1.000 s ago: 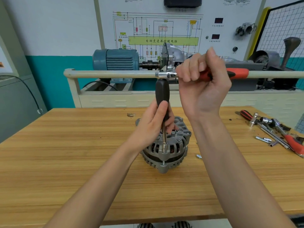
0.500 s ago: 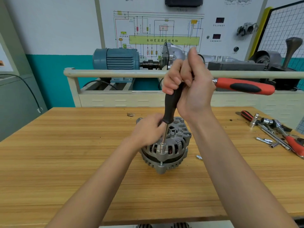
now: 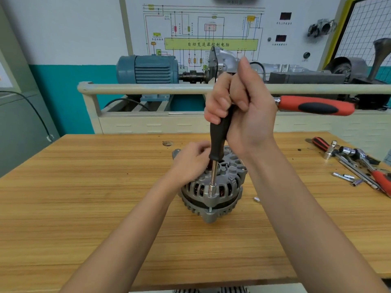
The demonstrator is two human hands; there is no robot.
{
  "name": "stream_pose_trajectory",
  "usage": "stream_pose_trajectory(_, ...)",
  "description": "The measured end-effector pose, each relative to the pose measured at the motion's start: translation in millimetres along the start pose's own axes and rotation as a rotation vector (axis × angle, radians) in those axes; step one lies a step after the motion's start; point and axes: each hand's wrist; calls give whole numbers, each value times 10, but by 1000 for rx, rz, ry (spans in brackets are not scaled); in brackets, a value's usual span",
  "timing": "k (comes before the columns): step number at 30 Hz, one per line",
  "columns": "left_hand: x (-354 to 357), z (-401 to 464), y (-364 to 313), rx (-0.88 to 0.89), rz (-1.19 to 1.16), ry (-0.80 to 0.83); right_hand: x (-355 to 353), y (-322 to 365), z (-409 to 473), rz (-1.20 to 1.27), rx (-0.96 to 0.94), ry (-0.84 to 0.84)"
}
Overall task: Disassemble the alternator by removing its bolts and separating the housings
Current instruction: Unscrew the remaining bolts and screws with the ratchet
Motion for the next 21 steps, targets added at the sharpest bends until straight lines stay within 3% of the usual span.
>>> stream_pose_trajectory(2, -102, -13, -123, 22, -336, -80, -60, 43, -3, 30, 50, -2)
stream_pose_trajectory(4, -186, -38, -199, 128, -628, 37, -122, 71, 2, 35, 86, -31)
stream_pose_trajectory(6, -213, -63, -315, 159, -775, 192, -156, 91, 16, 59, 120, -63)
stream_pose_trajectory(8, -180, -50, -443, 123, -716, 198, -199, 117, 36, 83, 173, -77)
stream_pose_trajectory(12, -5, 1, -587, 2, -623, 42, -257, 133, -20, 37, 125, -90)
stream_pose_trajectory(16, 94, -5, -576, -18, -603, -132, -358, 133, -227, 449, -84, -109)
stream_pose_trajectory(18, 72, -9, -564, -29, -607, -184, -364, 176, -316, 535, -187, -173)
stream_pose_trajectory(21, 39, -21, -563, -62, -581, -263, -233, 244, -364, 304, -250, -195)
Point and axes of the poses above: each hand's wrist, its own z-axis towards the middle knuckle, its own x-axis out of the palm, y = z × x, and after that the axes turned 9 degrees about x, right-handed
